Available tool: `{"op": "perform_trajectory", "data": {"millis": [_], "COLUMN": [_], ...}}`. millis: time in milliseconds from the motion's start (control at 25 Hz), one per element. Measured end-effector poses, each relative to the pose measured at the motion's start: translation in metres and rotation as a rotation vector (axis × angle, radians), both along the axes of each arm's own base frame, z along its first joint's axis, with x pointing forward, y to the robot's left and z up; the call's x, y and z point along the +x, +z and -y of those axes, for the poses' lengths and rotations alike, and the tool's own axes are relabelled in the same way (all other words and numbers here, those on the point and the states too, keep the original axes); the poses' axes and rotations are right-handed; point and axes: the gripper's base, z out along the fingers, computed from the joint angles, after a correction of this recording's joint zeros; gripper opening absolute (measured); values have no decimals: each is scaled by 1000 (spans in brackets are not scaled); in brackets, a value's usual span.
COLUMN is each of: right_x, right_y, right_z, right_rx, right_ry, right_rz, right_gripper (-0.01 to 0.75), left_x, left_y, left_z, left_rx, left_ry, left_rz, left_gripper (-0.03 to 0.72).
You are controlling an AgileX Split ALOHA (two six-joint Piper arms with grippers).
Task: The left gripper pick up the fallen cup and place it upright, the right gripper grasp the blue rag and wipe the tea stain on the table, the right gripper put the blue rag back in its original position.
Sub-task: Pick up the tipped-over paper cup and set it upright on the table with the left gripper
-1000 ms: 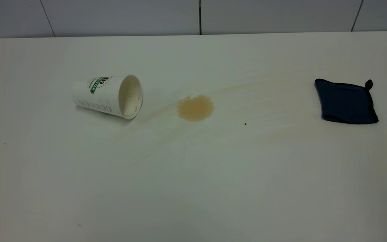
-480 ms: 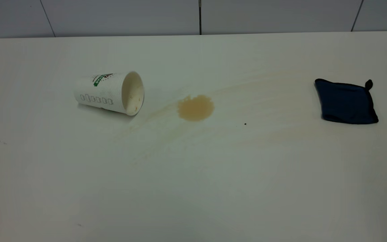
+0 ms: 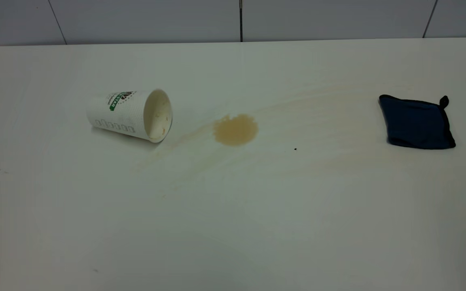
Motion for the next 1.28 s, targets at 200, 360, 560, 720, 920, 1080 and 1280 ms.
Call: {"op": "perform_trajectory", "data": {"millis": [200, 360, 560, 720, 920, 1080, 1280], "right_x": [0, 0, 0, 0, 0, 0, 0], "right_y": [0, 0, 0, 0, 0, 0, 0], "right_z": [0, 0, 0, 0, 0, 0, 0], "right_rx": [0, 0, 0, 0, 0, 0, 0], "right_ry": [0, 0, 0, 0, 0, 0, 0], "right_rz": [0, 0, 0, 0, 0, 0, 0], "right_gripper": [581, 581, 581, 581, 581, 581, 581], "left_x": [0, -2, 13, 48, 112, 167, 234], "left_y": [0, 5, 26, 45, 60, 64, 49], "left_z": [0, -1, -8, -13, -13, -13, -2], "left_rx": [-35, -12, 64, 112, 123, 129, 176], "left_ry": [28, 25, 64, 76, 52, 20, -59], "left_rz": [-3, 1, -90, -192, -312, -406, -548], "left_gripper": [514, 514, 514, 516, 607, 702, 713]}}
